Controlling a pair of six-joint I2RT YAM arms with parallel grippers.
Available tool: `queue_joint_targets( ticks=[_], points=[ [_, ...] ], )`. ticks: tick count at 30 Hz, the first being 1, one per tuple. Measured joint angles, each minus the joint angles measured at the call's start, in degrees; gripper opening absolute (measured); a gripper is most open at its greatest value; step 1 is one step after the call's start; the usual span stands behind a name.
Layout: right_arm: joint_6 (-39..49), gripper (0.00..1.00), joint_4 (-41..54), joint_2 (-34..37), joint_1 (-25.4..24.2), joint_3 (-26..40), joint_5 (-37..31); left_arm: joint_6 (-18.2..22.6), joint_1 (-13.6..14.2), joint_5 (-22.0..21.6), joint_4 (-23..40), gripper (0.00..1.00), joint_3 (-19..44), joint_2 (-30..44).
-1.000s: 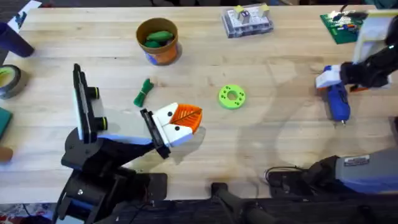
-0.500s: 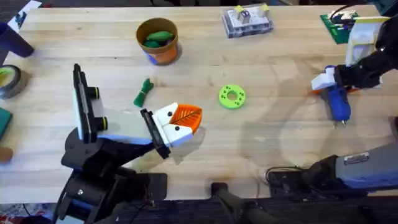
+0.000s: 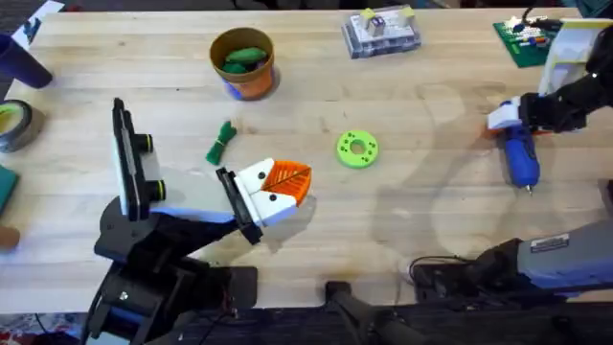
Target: Pick up the gripper from the table and insert it into the empty holder that is missing its gripper. Then pick up a screw, insert it into the mounting hole, and use the screwdriver to tighten it. Finally, clean up the table by picking up the vegetable and placing it into the bucket.
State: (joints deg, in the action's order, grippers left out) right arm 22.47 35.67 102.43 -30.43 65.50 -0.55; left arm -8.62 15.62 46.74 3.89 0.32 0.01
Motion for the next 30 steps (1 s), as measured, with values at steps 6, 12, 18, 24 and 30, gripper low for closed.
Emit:
queue_joint_targets(
  ticks=[6,12,18,24,30],
  points=[
    [-0.1,0.111,-1.0,0.6,-0.6,0.3,-0.6,0.0,0.0,0.0,0.0,0.011,0.0,0.0],
    [-0.2,0.027,-0.7,0.8,-0.6,0.6,-0.7,0.0,0.0,0.0,0.0,0.011,0.0,0.0],
    [-2.3,0.026,-0.2,-2.3,-0.4,-0.7,0.1,0.0,0.0,0.0,0.0,0.011,0.0,0.0],
    [-4.2,0.026,-4.0,-15.7,1.3,-1.6,0.6,0.0,0.0,0.0,0.0,0.011,0.0,0.0],
    [-7.5,0.026,-5.3,-30.8,4.0,-1.5,1.0,0.0,0.0,0.0,0.0,0.011,0.0,0.0]
  ],
)
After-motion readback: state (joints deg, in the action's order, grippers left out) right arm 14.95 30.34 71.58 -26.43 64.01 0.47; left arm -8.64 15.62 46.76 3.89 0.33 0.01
